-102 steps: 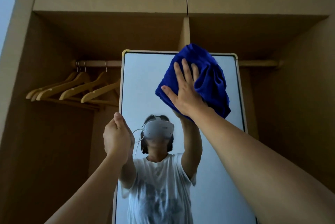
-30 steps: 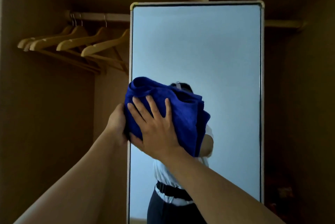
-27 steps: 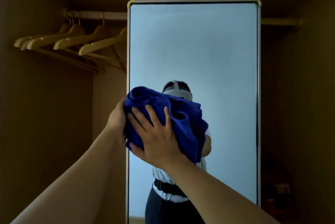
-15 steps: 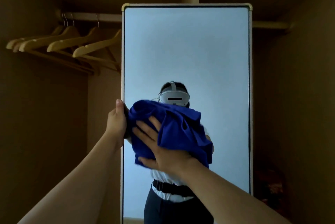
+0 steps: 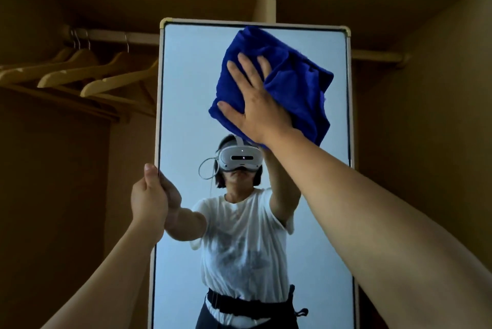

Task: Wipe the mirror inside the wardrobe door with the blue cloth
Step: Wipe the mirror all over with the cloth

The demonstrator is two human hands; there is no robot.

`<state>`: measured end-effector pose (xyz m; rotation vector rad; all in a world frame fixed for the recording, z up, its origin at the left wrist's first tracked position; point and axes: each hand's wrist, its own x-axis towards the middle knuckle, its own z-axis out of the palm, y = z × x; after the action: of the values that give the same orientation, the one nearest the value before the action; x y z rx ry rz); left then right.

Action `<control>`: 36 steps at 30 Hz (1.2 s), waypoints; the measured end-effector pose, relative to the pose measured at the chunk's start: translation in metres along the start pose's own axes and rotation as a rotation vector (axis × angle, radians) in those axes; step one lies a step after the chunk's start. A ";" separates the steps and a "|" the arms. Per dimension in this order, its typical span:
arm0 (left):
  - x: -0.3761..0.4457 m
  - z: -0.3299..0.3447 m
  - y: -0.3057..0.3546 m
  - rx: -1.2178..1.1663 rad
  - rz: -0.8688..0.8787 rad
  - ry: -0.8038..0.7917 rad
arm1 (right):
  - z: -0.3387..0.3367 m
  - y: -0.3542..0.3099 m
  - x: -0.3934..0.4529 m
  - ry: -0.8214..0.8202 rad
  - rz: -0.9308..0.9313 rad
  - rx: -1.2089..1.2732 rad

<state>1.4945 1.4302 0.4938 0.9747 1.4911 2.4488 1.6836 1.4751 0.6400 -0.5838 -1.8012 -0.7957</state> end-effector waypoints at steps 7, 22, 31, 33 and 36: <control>0.000 0.003 -0.002 0.019 0.052 0.040 | -0.016 0.047 0.004 0.141 0.186 -0.083; -0.009 -0.003 0.003 0.083 0.092 0.089 | -0.004 0.056 -0.073 0.243 0.607 -0.190; -0.012 -0.005 0.005 0.071 0.063 0.053 | 0.010 0.035 -0.126 0.245 0.667 -0.201; -0.012 -0.005 0.006 0.060 0.046 0.047 | 0.015 0.027 -0.142 0.246 0.666 -0.202; -0.015 -0.007 0.008 0.051 0.041 0.031 | 0.023 0.016 -0.169 0.238 0.655 -0.204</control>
<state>1.5040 1.4151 0.4915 0.9909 1.5656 2.4770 1.7391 1.4987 0.4801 -1.0908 -1.2035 -0.5608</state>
